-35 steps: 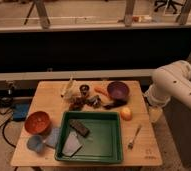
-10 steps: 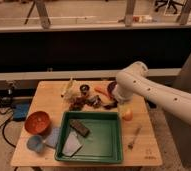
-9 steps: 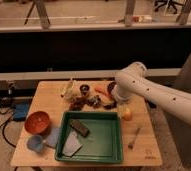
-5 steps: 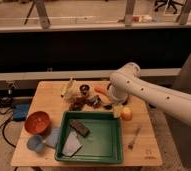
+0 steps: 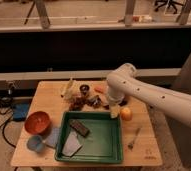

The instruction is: Place brush in plastic cup

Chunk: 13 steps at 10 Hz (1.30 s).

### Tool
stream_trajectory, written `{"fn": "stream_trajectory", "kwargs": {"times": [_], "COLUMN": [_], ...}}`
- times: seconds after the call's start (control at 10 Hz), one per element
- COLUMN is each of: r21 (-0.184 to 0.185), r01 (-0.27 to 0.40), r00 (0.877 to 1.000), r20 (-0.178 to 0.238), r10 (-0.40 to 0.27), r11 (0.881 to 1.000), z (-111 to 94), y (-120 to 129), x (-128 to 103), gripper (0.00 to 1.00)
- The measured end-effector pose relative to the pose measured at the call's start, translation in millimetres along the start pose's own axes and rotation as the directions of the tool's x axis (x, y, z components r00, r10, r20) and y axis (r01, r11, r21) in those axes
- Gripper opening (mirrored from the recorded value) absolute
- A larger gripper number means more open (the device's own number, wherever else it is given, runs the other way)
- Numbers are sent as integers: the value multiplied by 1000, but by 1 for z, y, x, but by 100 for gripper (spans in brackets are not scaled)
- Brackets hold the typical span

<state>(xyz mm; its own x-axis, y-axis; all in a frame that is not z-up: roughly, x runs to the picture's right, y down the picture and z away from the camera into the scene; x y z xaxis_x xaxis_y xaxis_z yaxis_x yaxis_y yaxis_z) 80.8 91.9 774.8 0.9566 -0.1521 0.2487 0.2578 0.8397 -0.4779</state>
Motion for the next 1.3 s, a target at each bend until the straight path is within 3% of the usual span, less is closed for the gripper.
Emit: {"fn": "stream_trajectory", "kwargs": {"times": [0.7,1.0,1.3], "r21": [-18,-13,-8], "r01": [-21,5,22], "r00": [999,999,999], "r20": [35,53,45], "r10": [22,-4,-22], "r11": [1000,1000,1000], "z": [32,53,67], "y": [-37,-44,-51], "x": [21,20,20], "gripper": [80,80,80]}}
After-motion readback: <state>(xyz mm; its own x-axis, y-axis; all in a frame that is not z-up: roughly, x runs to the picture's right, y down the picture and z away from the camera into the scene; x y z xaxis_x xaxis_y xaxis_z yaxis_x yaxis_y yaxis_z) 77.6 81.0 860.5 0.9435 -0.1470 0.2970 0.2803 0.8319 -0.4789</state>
